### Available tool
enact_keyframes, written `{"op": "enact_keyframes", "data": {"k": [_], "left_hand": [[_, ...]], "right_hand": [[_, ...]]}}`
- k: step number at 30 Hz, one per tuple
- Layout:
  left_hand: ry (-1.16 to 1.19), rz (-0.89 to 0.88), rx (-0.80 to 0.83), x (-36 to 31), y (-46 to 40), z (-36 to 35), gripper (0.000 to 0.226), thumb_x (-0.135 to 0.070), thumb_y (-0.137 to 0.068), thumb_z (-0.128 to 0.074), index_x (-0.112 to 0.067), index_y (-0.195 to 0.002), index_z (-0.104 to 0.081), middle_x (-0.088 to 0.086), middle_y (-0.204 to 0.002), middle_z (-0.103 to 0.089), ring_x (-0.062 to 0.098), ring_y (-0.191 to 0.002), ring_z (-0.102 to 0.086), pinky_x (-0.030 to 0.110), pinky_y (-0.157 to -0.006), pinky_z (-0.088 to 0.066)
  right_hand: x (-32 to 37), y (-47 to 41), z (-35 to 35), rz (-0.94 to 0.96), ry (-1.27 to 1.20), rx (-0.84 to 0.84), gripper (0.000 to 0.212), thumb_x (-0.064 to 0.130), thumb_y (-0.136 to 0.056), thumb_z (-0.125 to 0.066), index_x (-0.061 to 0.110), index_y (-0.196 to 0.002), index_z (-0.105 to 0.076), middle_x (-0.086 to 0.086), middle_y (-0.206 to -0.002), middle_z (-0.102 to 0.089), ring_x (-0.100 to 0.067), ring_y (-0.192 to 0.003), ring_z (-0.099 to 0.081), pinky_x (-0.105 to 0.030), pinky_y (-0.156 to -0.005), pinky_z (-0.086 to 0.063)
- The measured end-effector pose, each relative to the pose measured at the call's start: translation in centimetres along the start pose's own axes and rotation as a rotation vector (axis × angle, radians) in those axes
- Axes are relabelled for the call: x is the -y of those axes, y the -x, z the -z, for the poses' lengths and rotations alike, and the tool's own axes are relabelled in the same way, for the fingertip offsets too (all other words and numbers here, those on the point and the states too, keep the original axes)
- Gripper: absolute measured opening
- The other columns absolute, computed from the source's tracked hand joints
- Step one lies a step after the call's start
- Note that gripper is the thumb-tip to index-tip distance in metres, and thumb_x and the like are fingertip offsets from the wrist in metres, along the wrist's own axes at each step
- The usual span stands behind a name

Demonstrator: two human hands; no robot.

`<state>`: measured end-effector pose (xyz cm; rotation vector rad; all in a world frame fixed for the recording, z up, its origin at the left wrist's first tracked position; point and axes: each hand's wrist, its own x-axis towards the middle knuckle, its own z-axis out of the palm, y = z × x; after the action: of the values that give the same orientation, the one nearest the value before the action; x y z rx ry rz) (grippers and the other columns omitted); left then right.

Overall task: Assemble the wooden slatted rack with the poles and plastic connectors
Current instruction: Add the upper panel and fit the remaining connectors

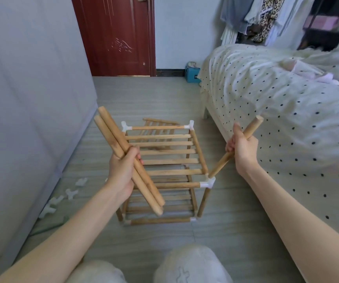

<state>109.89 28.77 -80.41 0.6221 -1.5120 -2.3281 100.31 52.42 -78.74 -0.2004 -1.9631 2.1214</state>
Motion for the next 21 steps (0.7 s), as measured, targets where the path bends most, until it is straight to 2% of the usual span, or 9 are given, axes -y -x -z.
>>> {"op": "enact_keyframes", "data": {"k": [5,9,16,21], "left_hand": [[-0.031,-0.011,0.012,0.5,0.3,-0.5,0.011,-0.009,-0.088,-0.056,-0.018,-0.082,-0.055,-0.003,-0.062,-0.048,0.011,-0.059,-0.049,0.025,-0.062,-0.045],[-0.046,-0.018,0.015,0.8,0.5,-0.7,0.011,-0.008,-0.089,-0.055,-0.018,-0.085,-0.053,-0.003,-0.064,-0.049,0.012,-0.060,-0.050,0.026,-0.066,-0.046],[-0.088,-0.013,0.058,1.5,0.2,-0.5,0.009,-0.012,-0.090,-0.057,-0.018,-0.088,-0.051,-0.003,-0.064,-0.050,0.012,-0.062,-0.052,0.028,-0.063,-0.046],[-0.145,-0.022,0.095,1.7,0.2,-1.1,0.010,-0.019,-0.090,-0.061,-0.016,-0.085,-0.052,-0.003,-0.065,-0.049,0.012,-0.062,-0.051,0.026,-0.060,-0.045]], "right_hand": [[-0.7,-0.3,0.3,0.027,0.083,0.049,0.046,0.027,-0.096,-0.048,0.014,-0.054,-0.037,0.000,-0.048,-0.038,-0.014,-0.046,-0.037,-0.027,-0.055,-0.039],[-0.9,-0.9,-0.6,0.018,0.165,0.191,0.046,0.025,-0.096,-0.049,0.015,-0.053,-0.036,0.000,-0.046,-0.038,-0.010,-0.040,-0.035,-0.023,-0.048,-0.037],[-1.6,-2.2,-1.7,-0.042,0.075,0.331,0.051,0.022,-0.092,-0.055,0.019,-0.047,-0.030,0.005,-0.040,-0.030,-0.011,-0.038,-0.025,-0.023,-0.043,-0.025],[-1.9,-2.1,-2.0,-0.021,0.089,0.281,0.049,0.020,-0.093,-0.052,0.017,-0.048,-0.033,0.006,-0.040,-0.034,-0.009,-0.037,-0.028,-0.023,-0.043,-0.028]]}}
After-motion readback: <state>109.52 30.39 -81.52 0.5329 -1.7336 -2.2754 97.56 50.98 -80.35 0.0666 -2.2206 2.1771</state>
